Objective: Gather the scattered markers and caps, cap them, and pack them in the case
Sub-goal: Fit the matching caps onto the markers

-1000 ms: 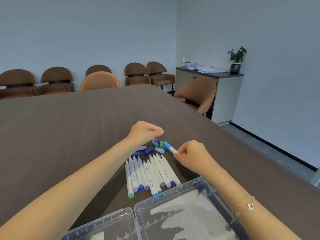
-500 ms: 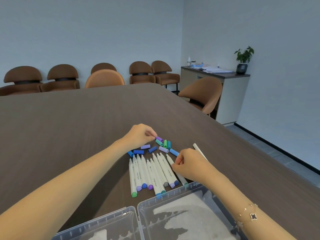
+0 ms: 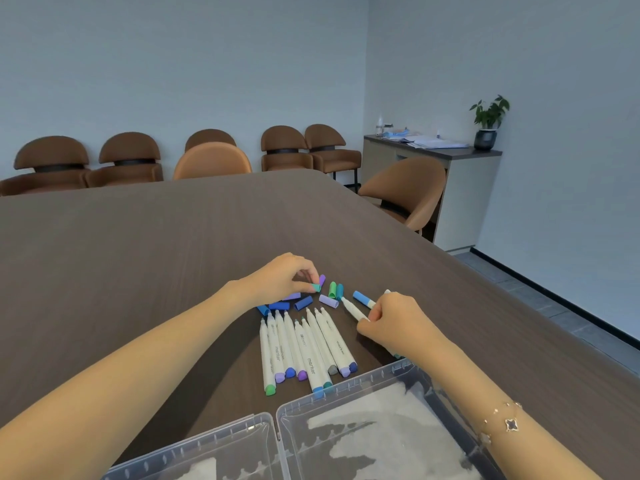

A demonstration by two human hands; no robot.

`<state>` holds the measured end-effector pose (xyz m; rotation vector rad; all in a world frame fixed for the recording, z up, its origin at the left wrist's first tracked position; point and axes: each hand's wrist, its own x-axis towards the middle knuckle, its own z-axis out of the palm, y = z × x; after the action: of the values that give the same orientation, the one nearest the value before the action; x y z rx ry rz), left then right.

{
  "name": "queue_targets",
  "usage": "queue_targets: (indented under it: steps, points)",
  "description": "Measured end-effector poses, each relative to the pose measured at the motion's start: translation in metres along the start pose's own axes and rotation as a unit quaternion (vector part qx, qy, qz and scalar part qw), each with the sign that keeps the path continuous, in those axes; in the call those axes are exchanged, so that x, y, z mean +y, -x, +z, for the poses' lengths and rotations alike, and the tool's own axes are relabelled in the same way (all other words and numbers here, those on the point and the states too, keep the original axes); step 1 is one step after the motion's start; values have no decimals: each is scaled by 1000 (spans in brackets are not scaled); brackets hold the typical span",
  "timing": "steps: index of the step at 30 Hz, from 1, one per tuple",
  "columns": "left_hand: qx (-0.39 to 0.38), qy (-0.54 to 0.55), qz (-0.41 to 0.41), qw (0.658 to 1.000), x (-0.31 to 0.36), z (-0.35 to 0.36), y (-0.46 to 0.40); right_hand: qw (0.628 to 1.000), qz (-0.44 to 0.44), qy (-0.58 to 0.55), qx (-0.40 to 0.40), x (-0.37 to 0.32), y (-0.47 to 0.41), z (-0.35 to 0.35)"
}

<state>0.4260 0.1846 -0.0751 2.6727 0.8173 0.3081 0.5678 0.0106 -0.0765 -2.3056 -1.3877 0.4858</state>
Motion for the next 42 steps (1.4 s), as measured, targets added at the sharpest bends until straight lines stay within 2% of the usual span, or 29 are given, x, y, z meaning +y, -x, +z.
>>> queue_targets:
  steps: [4,9,25,33,38,42]
  points:
    - [3,96,22,995,6,-13,8,997,-54,-52,10,-2,3,-8]
    - [6,148,36,988,12,-26,15,992,-75,-94,28,-2,2,-6]
    - [-22,141,47,989,18,-24,17,984,-94,-148,14,-2,2,-9]
    - [-4,144,36,989,17,-30,16,988,-68,-142,6,-1,1,-11]
    - [-37,166,46,984,22,-27,17,988,-65,-142,0,-2,3,-11]
    - [-66,187,53,979,31,-24,17,981,-42,-181,-57,-4,7,-17]
